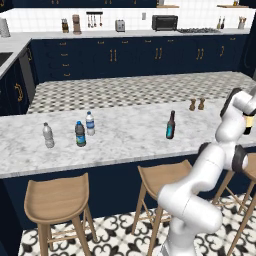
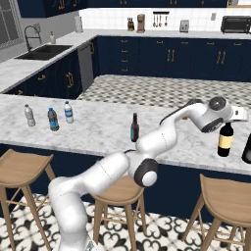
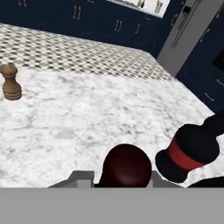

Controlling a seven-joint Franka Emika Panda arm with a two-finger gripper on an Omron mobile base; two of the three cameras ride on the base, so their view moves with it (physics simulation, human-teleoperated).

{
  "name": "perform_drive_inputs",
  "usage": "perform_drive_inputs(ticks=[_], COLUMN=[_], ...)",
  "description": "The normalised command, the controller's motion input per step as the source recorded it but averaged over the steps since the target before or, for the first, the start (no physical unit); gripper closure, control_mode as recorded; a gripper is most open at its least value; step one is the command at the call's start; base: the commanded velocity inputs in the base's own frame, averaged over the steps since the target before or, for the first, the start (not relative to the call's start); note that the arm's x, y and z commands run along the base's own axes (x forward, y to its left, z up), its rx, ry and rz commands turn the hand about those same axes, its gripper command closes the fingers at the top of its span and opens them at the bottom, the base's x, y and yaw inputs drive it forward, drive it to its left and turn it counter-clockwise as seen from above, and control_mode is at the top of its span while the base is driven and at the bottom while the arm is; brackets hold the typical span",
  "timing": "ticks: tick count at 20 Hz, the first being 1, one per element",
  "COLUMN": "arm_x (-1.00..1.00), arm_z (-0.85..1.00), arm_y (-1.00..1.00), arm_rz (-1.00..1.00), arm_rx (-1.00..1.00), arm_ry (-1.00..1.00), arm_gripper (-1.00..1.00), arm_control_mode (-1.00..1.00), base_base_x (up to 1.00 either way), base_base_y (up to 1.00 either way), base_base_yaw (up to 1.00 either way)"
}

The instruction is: Move the plastic bottles in the middle to the plastics group, and the glass bottles in the middle to the glass group.

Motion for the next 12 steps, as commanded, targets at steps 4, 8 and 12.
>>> perform_drive_inputs(ticks=[4,8,12], arm_x=[0.07,0.05,0.00], arm_z=[-0.21,0.00,0.13], arm_y=[-0.02,-0.15,-0.16], arm_rz=[-0.05,-0.04,0.00], arm_rx=[0.10,0.14,0.17], arm_ry=[0.00,0.06,0.02], arm_gripper=[-1.00,-1.00,-1.00], arm_control_mode=[-1.00,-1.00,-1.00], base_base_x=[0.00,0.00,0.00], base_base_y=[0.00,0.00,0.00], base_base_yaw=[0.00,0.00,0.00])
